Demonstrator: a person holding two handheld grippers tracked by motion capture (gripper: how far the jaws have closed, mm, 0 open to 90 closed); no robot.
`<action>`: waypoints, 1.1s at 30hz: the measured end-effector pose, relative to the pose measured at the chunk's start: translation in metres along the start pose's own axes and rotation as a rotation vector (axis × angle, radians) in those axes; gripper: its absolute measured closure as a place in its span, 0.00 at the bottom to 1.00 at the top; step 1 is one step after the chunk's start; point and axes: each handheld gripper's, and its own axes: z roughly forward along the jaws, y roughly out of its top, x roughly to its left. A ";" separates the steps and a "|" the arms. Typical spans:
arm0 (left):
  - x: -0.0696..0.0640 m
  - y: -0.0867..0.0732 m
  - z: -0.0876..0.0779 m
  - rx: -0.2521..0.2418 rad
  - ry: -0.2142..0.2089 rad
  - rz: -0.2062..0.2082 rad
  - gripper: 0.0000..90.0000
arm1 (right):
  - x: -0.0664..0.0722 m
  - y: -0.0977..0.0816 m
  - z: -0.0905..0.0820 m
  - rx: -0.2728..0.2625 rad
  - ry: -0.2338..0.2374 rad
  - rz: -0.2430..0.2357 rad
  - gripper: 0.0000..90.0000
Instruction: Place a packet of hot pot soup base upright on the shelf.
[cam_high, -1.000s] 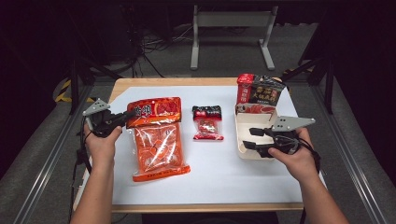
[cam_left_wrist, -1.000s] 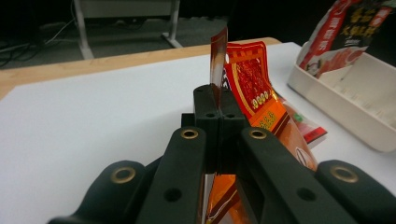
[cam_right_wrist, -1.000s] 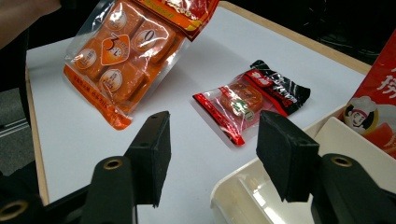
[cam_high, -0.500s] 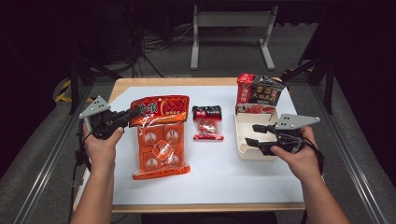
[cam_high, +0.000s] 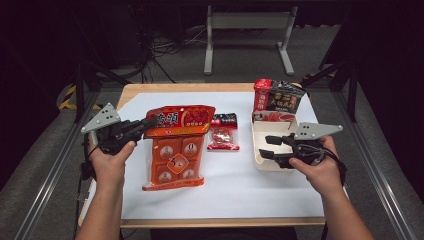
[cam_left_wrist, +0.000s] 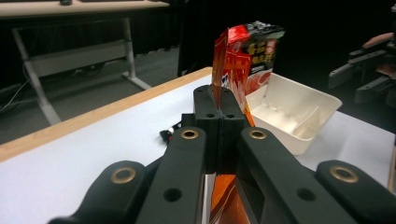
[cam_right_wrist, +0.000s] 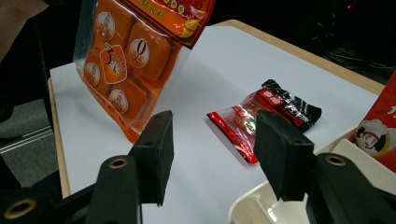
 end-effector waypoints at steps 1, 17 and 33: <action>-0.003 0.002 0.000 -0.002 -0.014 0.014 1.00 | 0.001 0.000 0.000 -0.002 0.005 0.005 0.55; -0.049 0.024 -0.003 -0.021 -0.155 0.158 1.00 | 0.017 0.008 0.002 -0.020 0.071 -0.020 0.52; -0.060 0.030 -0.004 -0.060 -0.160 0.182 1.00 | 0.024 0.015 0.034 -0.063 0.089 -0.088 0.34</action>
